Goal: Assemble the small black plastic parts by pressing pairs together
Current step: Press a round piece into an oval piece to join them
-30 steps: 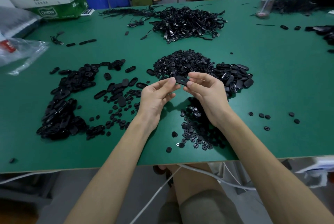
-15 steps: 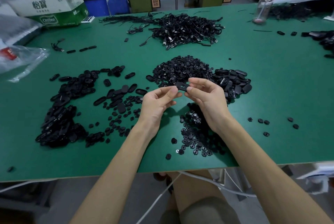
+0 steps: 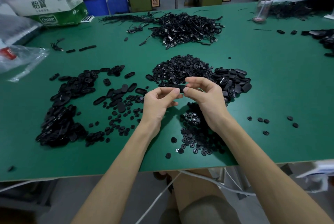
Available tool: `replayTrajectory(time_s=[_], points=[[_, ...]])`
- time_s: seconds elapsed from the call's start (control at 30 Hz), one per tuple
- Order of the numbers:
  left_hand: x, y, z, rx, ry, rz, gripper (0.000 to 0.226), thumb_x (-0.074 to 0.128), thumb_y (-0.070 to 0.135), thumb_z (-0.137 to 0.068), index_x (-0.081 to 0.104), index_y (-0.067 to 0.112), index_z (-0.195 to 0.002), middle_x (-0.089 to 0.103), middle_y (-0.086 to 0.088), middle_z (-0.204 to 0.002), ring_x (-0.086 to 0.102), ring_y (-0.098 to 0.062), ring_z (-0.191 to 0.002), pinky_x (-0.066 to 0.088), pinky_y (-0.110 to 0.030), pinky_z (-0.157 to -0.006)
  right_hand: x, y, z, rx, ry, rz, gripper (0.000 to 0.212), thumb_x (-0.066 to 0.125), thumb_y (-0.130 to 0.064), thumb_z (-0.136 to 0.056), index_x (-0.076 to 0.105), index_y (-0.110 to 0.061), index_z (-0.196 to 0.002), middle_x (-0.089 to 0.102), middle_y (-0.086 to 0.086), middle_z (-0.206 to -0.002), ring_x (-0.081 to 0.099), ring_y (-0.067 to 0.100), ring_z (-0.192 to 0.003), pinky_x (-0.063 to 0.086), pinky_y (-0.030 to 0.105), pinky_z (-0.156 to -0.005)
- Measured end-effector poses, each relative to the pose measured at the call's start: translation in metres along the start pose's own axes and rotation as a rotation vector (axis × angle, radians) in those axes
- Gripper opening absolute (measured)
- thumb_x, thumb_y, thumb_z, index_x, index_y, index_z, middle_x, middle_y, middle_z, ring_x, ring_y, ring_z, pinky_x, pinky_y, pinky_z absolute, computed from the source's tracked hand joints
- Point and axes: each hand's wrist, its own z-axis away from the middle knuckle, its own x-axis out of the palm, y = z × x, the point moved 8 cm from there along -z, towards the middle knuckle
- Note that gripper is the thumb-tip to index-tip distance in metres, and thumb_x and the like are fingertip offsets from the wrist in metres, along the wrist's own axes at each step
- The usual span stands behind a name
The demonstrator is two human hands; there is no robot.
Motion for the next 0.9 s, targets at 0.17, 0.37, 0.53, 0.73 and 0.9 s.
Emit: replayTrajectory(time_s=[0.17, 0.37, 0.53, 0.73, 0.9], points=[[-0.0009, 0.0003, 0.0001, 0.015, 0.011, -0.016, 0.015, 0.078, 0.013, -0.091, 0.072, 0.002, -0.1, 0.079, -0.013, -0.096, 0.077, -0.025, -0.096, 0.06, -0.027, -0.076, 0.0011, 0.0004, 0.0006, 0.001, -0.019, 0.028, 0.027, 0.079, 0.001, -0.083, 0.076, -0.013, -0.106, 0.071, -0.005, -0.092, 0.067, 0.012, -0.093, 0.056, 0.033, -0.096], [-0.0011, -0.0002, -0.0004, 0.009, 0.003, -0.006, 0.011, 0.077, 0.014, -0.092, 0.074, 0.006, -0.099, 0.079, -0.011, -0.095, 0.077, -0.022, -0.092, 0.059, -0.025, -0.073, 0.0005, 0.0004, 0.0005, -0.001, -0.014, 0.016, 0.027, 0.077, 0.004, -0.085, 0.075, -0.008, -0.109, 0.071, 0.001, -0.094, 0.068, 0.014, -0.093, 0.057, 0.038, -0.098], [-0.0014, 0.0, -0.0002, 0.031, 0.019, -0.057, 0.016, 0.077, 0.014, -0.092, 0.073, 0.002, -0.102, 0.079, -0.01, -0.092, 0.076, -0.018, -0.086, 0.058, -0.023, -0.071, 0.0023, 0.0001, 0.0005, -0.021, -0.037, 0.045, 0.028, 0.079, 0.003, -0.083, 0.075, -0.011, -0.107, 0.072, -0.005, -0.092, 0.068, 0.007, -0.091, 0.054, 0.025, -0.088], [-0.0026, -0.0002, -0.0002, 0.035, 0.028, -0.043, 0.016, 0.077, 0.014, -0.092, 0.072, 0.002, -0.102, 0.078, -0.011, -0.091, 0.076, -0.02, -0.083, 0.058, -0.024, -0.07, 0.001, 0.0007, 0.0, -0.022, -0.031, 0.042, 0.027, 0.078, 0.003, -0.084, 0.075, -0.01, -0.107, 0.072, -0.003, -0.093, 0.069, 0.014, -0.094, 0.057, 0.032, -0.094], [-0.0034, -0.0008, -0.0007, 0.043, 0.041, -0.057, 0.014, 0.077, 0.013, -0.092, 0.073, 0.003, -0.099, 0.077, -0.008, -0.086, 0.075, -0.02, -0.079, 0.058, -0.025, -0.069, 0.0009, 0.0008, -0.0001, -0.022, -0.031, 0.038, 0.027, 0.078, 0.004, -0.083, 0.076, -0.011, -0.106, 0.073, -0.004, -0.091, 0.069, 0.012, -0.092, 0.057, 0.032, -0.094]])
